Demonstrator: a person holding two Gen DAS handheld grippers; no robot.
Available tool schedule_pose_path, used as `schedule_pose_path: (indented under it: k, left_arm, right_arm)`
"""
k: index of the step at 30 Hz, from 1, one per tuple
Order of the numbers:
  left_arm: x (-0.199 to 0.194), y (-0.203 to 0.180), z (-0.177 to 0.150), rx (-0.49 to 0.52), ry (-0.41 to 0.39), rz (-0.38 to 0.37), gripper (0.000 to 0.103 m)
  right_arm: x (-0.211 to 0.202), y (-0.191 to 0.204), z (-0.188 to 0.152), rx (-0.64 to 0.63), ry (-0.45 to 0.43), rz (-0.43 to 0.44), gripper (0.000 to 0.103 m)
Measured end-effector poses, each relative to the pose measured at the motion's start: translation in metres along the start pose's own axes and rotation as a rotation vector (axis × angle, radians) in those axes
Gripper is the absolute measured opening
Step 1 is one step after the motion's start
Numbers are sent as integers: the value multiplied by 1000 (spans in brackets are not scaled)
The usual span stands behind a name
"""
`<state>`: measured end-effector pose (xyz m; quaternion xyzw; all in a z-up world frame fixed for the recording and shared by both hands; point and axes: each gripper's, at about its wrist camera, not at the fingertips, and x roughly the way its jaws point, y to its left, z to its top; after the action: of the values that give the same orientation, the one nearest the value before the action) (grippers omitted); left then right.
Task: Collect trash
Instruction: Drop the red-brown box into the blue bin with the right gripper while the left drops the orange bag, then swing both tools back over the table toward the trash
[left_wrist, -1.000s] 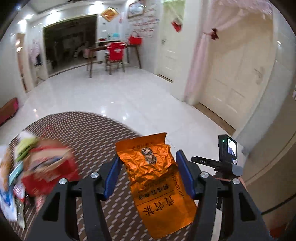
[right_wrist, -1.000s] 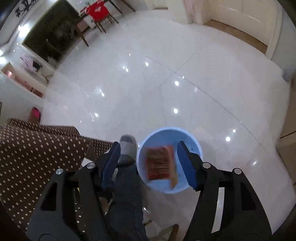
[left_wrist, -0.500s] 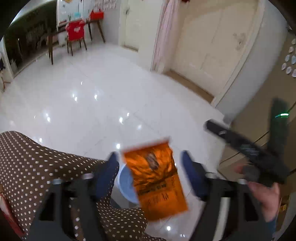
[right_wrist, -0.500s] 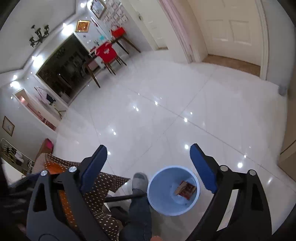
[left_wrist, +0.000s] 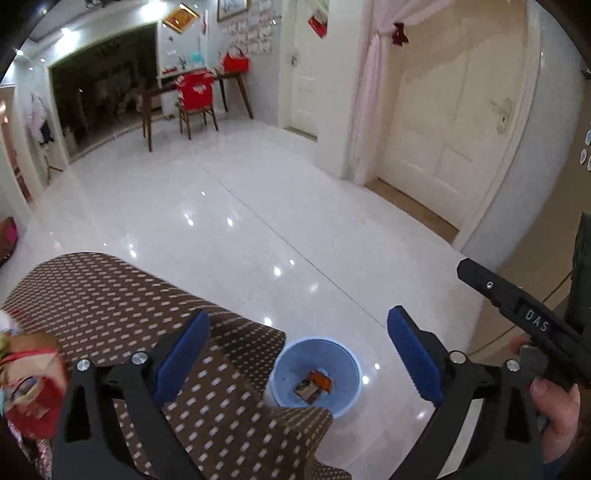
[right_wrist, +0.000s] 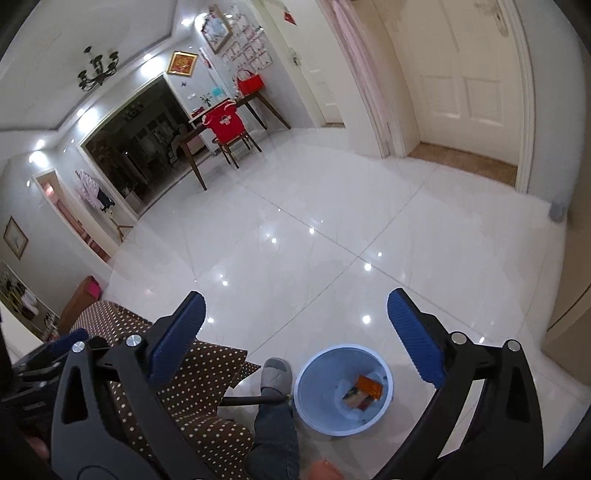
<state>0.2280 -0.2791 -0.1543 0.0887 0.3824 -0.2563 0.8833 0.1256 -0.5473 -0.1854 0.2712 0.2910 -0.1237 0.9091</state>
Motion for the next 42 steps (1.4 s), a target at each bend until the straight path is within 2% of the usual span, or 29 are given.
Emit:
schedule_pose_path:
  k: [10,23,31,35,42]
  left_arm:
    - [-80,18,-20,-24,-137,63,96]
    - [-159,67,-65,-109,-242,162,96]
    - [-197,107,-98,-173,-289,251,96]
    - [-217,139,-120,-219,-304,323,96]
    - [-234,191,-164,-342,-283,427,96]
  right_arm:
    - [-42,61,-6,-118,-41,50,97]
    - [-63,155,-36,-287,1,189,97]
    - [-60,216,-73,-380,66,297,97]
    - [-54,251,-97,-440,112,340,97]
    - [-36,311,-150,-564,215,394,97]
